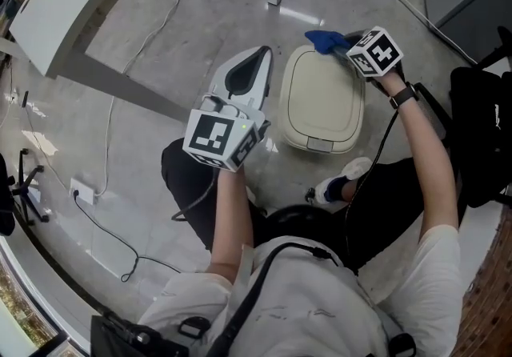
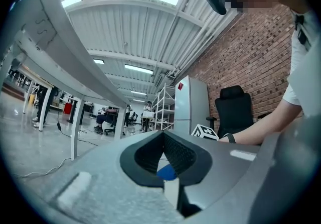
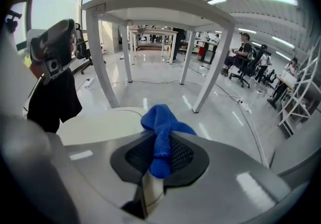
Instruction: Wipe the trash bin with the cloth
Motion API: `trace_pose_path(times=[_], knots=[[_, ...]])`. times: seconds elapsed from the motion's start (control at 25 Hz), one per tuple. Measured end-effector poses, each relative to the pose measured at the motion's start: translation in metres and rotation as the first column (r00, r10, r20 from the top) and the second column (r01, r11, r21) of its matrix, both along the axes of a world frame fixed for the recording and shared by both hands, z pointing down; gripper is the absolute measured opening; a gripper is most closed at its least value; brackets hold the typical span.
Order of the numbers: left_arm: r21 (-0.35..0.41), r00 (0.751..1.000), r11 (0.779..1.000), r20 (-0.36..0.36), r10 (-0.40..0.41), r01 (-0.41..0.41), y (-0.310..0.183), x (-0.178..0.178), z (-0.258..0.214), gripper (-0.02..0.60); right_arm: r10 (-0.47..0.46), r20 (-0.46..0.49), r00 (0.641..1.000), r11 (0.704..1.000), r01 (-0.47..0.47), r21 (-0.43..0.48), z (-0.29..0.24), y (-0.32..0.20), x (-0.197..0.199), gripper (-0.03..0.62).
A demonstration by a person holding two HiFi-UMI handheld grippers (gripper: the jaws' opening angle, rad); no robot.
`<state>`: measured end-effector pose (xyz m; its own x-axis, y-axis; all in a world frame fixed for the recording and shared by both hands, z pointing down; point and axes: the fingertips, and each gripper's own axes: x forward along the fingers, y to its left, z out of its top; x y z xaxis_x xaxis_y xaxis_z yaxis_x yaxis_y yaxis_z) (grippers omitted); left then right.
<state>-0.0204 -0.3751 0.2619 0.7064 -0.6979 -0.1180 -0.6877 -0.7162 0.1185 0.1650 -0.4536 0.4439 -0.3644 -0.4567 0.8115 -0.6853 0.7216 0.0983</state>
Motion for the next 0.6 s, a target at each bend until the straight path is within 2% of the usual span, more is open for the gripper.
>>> trace_pose_path(times=[0.2, 0.4, 0.6], knots=[[-0.003, 1.0, 1.0, -0.009, -0.029, 0.029, -0.002, -0.012, -0.007, 0.0, 0.059, 0.133, 0.989, 0.998, -0.056, -0.03, 0.008, 0.027, -0.018, 0.046], [-0.005, 0.999, 1.0, -0.023, -0.025, 0.025, 0.003, -0.015, -0.004, 0.0, 0.147, 0.24, 0.96, 0.988, -0.132, -0.075, 0.005, 0.061, -0.028, 0.046], [-0.004, 0.999, 1.0, -0.035, 0.007, -0.007, 0.019, -0.003, -0.007, 0.0, 0.129, 0.312, 0.941, 0.987, -0.09, -0.136, 0.002, 0.116, -0.051, 0.048]])
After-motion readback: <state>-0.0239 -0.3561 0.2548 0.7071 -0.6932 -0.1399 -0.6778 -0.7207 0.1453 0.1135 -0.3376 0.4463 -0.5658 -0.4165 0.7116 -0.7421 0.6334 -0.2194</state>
